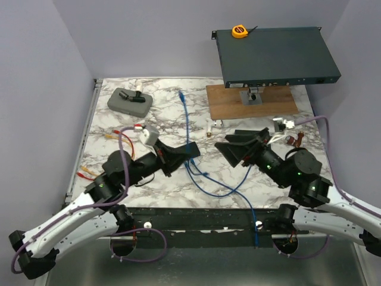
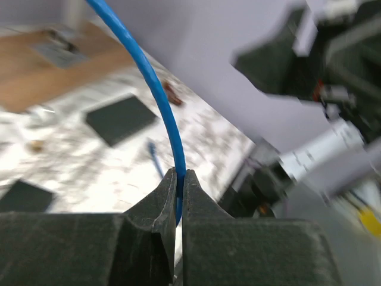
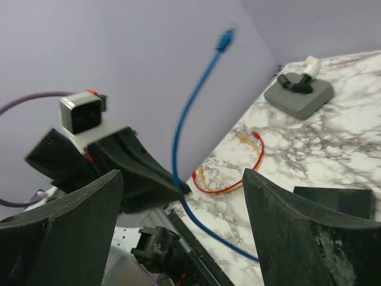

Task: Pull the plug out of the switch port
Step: Place the connector at the center of the board.

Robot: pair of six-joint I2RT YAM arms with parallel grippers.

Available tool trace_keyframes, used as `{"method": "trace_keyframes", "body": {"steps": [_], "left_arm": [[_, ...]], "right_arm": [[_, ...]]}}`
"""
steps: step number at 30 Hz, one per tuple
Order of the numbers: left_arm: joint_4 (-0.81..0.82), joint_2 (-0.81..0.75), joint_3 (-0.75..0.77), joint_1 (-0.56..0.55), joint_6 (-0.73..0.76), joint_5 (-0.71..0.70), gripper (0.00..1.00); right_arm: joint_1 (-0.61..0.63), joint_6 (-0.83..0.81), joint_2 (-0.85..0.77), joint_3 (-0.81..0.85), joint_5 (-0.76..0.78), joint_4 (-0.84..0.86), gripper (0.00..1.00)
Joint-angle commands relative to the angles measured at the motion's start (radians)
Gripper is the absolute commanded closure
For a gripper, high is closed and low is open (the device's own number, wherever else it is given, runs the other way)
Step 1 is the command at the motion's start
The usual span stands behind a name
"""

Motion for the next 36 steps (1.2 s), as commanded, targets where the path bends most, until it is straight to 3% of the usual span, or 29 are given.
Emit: {"method": "trace_keyframes", "body": {"steps": [1, 3, 7, 9, 13, 18, 22, 27, 36], "left_arm": [[-0.639, -0.070, 0.308, 0.013, 0.057, -0.594, 1.00], [-0.863, -0.038, 0.470, 0.026, 0.054, -0.822, 1.00], [-1.127, 0.061, 0.757, 0.054, 0.139, -1.023, 1.00], [-1.235, 0.161, 0.866, 0.098, 0.184, -1.061, 1.00], [-1.420, 0.387, 0.992, 0.267, 0.220, -0.996, 1.00], [-1.146, 0.492, 0.792, 0.472, 0.305, -0.934, 1.00], [-1.000, 0.600, 0.702, 0.656, 0.269, -0.815, 1.00], [-0.894, 0.739, 0.637, 0.721, 0.233, -0.809, 1.00], [-0.748, 0.885, 0.521, 0.736, 0.187, -0.775, 1.00]], "right_arm": [[0.006, -0.085, -0.101, 0.016, 0.158, -0.224, 0.16], [0.006, -0.097, -0.135, -0.008, 0.180, -0.244, 0.16], [0.006, -0.108, -0.158, -0.045, 0.194, -0.278, 0.16], [0.007, -0.110, -0.158, -0.056, 0.199, -0.292, 0.16], [0.006, -0.104, -0.162, -0.085, 0.204, -0.304, 0.16], [0.007, -0.096, -0.169, -0.137, 0.180, -0.265, 0.17], [0.007, -0.084, -0.166, -0.166, 0.152, -0.253, 0.17], [0.006, -0.063, -0.165, -0.193, 0.126, -0.255, 0.17], [0.007, -0.023, -0.192, -0.254, 0.149, -0.262, 0.17]]}}
